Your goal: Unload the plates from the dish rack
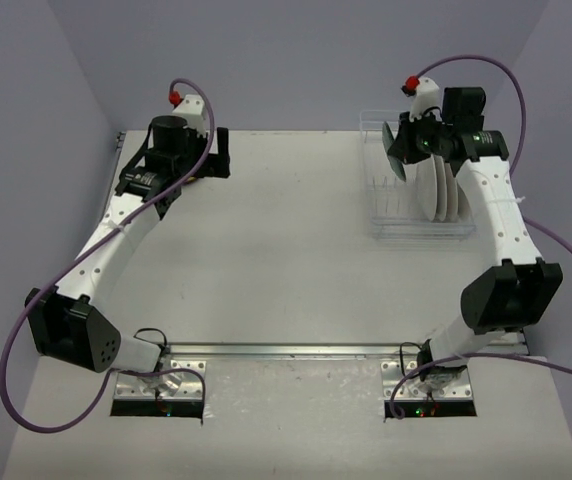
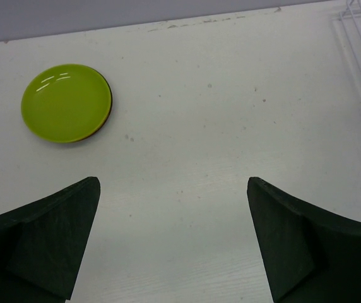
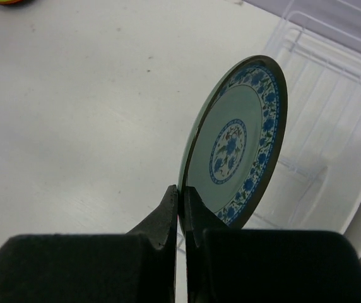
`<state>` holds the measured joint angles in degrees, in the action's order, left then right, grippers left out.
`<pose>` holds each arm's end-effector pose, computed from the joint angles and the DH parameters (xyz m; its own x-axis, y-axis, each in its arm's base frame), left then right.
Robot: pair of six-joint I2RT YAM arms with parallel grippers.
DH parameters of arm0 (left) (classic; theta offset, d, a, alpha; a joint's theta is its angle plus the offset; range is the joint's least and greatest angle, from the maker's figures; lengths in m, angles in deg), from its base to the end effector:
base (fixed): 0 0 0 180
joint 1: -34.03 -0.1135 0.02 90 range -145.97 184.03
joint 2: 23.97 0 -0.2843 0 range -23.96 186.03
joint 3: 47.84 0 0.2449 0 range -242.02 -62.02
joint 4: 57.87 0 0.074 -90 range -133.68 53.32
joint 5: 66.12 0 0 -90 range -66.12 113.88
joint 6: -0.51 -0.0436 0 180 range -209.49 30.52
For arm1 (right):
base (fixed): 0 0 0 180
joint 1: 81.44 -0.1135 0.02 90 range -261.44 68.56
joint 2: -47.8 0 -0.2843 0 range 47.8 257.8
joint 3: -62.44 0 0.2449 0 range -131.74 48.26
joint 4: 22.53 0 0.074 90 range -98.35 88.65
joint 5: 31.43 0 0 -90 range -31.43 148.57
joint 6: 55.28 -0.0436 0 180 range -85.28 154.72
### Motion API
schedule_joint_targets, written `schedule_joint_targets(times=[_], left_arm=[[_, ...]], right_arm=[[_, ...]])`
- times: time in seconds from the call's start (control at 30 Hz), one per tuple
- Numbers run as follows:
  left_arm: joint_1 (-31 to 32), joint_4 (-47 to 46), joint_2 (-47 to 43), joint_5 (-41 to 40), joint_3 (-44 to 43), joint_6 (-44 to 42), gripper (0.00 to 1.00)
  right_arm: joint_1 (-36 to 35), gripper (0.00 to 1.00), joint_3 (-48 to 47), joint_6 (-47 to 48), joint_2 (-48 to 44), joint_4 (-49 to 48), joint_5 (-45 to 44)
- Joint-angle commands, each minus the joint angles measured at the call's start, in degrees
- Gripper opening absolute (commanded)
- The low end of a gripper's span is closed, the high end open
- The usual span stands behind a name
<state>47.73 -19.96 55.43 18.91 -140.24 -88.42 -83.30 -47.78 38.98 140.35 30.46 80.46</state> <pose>0.3048 -0.0704 0.3986 -0.4121 0.0813 -0.9075 0.1519 0.9882 0.0195 0.3587 0.0279 0.4057 -0.5514 -0.0869 -0.8297 -0.3762 0.9136 0.1543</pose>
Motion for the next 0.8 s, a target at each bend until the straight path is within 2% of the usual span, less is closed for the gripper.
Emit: schedule_joint_targets(times=[0.0, 0.07, 0.2, 0.3, 0.37, 0.47, 0.67, 0.77], left_arm=[[-2.3, 1.6, 0.0, 7.2, -3.9, 3.4, 1.0], [-3.1, 2.8, 0.8, 10.5, -4.9, 4.3, 1.0], [-8.2, 4.0, 2.5, 24.9, -6.3, 6.8, 0.93], [-8.3, 3.6, 2.6, 33.1, -5.8, 6.5, 0.91], [-8.2, 3.6, 2.6, 35.3, -5.1, 6.0, 0.89], [-7.0, 4.4, 3.0, 37.9, -4.6, 4.4, 0.86], [-3.0, 9.0, 4.6, 40.2, -4.8, -0.2, 0.82], [-1.3, 11.0, 5.8, 38.9, -4.9, -3.1, 0.81]], right_arm=[[-5.0, 0.0, 3.1, 12.4, -6.0, -4.5, 3.7], [-8.0, 0.0, 5.6, 17.6, -8.4, -5.6, 2.4], [-18.5, 0.0, 20.2, 36.8, -18.7, -13.9, -4.4], [-26.7, 0.0, 32.7, 50.7, -25.7, -22.5, -9.5], [-29.6, 0.0, 41.7, 60.2, -29.3, -29.5, -11.3], [-35.0, 0.0, 51.9, 68.9, -33.4, -39.0, -12.8], [-40.7, 0.0, 60.9, 83.2, -34.3, -51.0, -13.4], [-43.2, 0.0, 63.6, 87.1, -33.8, -55.3, -13.3]])
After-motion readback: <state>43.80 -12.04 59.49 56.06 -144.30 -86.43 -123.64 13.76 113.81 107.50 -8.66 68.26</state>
